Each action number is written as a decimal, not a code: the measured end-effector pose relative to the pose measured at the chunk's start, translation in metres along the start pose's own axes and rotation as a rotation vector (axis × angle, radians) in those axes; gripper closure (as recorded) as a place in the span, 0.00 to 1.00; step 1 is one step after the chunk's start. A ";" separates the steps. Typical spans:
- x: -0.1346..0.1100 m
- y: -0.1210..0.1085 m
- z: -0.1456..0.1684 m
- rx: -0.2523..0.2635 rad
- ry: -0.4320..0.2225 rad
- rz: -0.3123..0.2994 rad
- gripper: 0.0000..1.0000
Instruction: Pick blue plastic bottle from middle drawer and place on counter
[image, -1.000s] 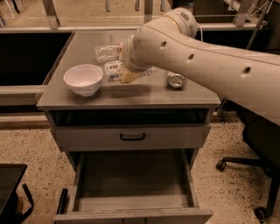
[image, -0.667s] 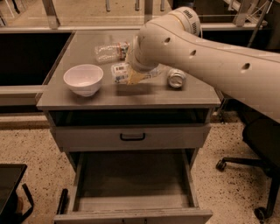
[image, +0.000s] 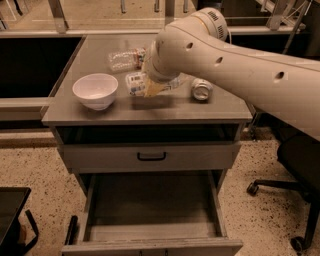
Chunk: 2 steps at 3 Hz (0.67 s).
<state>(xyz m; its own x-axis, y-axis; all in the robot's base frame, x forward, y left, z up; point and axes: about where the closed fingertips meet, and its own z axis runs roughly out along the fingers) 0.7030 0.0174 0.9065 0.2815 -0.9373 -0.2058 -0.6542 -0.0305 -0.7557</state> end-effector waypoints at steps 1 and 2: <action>0.000 0.000 0.000 0.000 0.000 0.000 0.58; 0.000 0.000 0.000 0.000 0.000 0.000 0.34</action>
Offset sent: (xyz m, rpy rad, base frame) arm 0.0000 0.0000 0.0000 0.0000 0.0000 0.0000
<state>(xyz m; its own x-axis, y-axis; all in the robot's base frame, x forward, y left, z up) 0.7030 0.0174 0.9065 0.2815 -0.9372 -0.2058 -0.6542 -0.0306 -0.7557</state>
